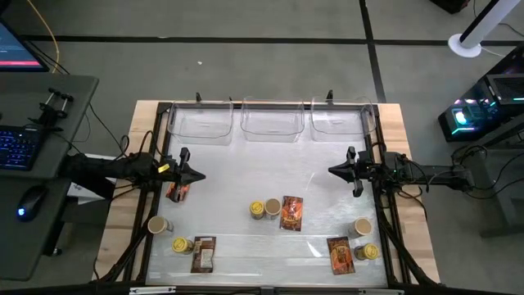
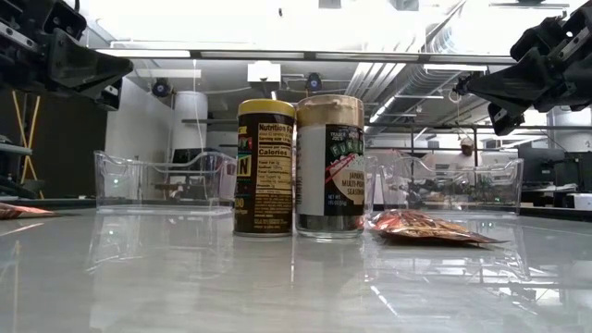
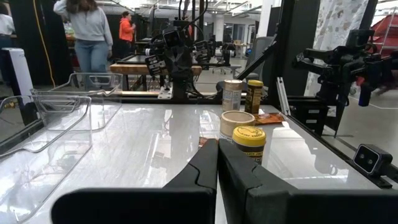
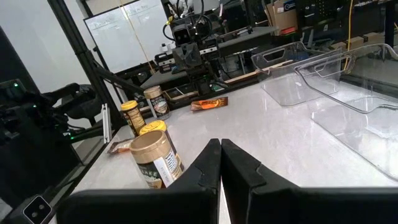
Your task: Sort spices by type
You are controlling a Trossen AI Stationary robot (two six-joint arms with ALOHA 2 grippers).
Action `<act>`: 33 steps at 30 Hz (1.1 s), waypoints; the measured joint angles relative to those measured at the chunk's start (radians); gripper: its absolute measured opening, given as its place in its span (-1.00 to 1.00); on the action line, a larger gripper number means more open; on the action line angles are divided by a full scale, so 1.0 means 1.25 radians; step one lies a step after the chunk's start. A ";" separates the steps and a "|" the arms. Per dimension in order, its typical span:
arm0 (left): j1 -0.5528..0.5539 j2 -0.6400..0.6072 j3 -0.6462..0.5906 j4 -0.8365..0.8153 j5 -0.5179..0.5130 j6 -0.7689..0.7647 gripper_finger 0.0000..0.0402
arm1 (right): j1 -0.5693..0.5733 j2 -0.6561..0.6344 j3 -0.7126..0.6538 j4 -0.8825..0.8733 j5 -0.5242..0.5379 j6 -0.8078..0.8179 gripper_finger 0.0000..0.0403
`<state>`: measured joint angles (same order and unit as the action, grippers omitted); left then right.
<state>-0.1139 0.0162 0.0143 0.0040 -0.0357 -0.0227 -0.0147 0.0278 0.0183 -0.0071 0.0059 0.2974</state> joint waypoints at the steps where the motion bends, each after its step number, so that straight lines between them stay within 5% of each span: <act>1: 0.000 0.000 0.000 0.000 0.000 0.000 -1.00 | 0.000 0.000 0.000 0.000 0.000 0.000 -0.99; 8: 0.000 0.000 0.000 0.000 0.000 0.000 -1.00 | 0.000 0.000 0.000 0.060 0.041 0.011 -0.99; 15: 0.000 0.000 0.000 0.000 0.000 0.000 -1.00 | -0.001 0.005 0.000 0.342 0.297 0.329 -0.99; 20: 0.000 0.000 0.000 0.000 0.000 0.000 -1.00 | 0.003 0.053 0.037 0.440 0.232 0.353 -0.87; 24: 0.000 0.000 0.000 0.000 -0.001 0.000 -1.00 | 0.004 0.134 0.207 0.245 0.109 0.356 -0.51; 33: 0.000 0.000 0.000 0.000 -0.001 0.000 -1.00 | 0.016 0.473 0.762 -0.562 -0.204 0.277 0.39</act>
<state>-0.1139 0.0162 0.0143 0.0040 -0.0368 -0.0227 0.0057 0.6186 0.9713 -0.7091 -0.2491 0.6438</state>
